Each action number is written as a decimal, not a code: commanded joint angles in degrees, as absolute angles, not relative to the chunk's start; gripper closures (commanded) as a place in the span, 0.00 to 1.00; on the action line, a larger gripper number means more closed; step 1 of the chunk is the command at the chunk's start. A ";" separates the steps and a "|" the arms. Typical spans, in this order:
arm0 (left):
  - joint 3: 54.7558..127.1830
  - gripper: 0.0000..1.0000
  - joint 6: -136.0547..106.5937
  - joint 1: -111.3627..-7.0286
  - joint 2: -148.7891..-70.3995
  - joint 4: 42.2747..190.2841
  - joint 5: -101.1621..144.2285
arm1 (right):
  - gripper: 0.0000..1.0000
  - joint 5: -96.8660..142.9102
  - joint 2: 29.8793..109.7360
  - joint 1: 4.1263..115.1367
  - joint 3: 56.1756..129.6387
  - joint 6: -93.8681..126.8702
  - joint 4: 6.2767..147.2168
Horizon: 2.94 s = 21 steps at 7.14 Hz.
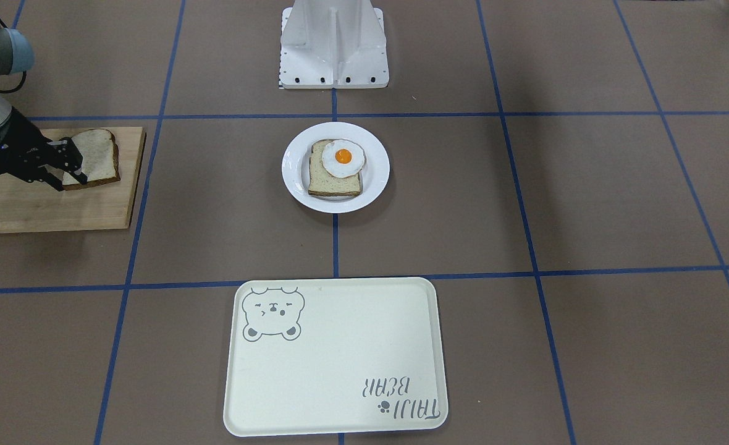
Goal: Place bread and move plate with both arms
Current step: 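Close the right gripper on the bread slice edge, then lift the bread slice with the right gripper toward the plate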
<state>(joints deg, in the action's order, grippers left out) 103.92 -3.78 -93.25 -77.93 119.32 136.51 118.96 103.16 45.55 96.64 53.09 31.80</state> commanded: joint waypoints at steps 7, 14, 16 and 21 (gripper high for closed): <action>103.80 0.02 -3.78 -93.25 -77.87 119.36 136.58 | 1.00 125.55 104.94 50.07 98.87 50.19 31.64; 103.89 0.02 -3.87 -93.25 -77.52 119.27 137.02 | 1.00 141.33 94.27 62.05 100.10 58.36 29.80; 103.37 0.02 -10.08 -93.25 -77.34 121.62 139.74 | 1.00 132.27 83.19 52.54 100.19 71.23 30.06; 102.04 0.02 -11.43 -93.25 -75.59 122.17 140.19 | 1.00 107.01 68.03 28.70 98.88 80.53 32.86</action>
<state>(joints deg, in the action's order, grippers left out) 102.36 -11.40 -93.25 -75.76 122.17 140.17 112.54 69.31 34.07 99.54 82.00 31.61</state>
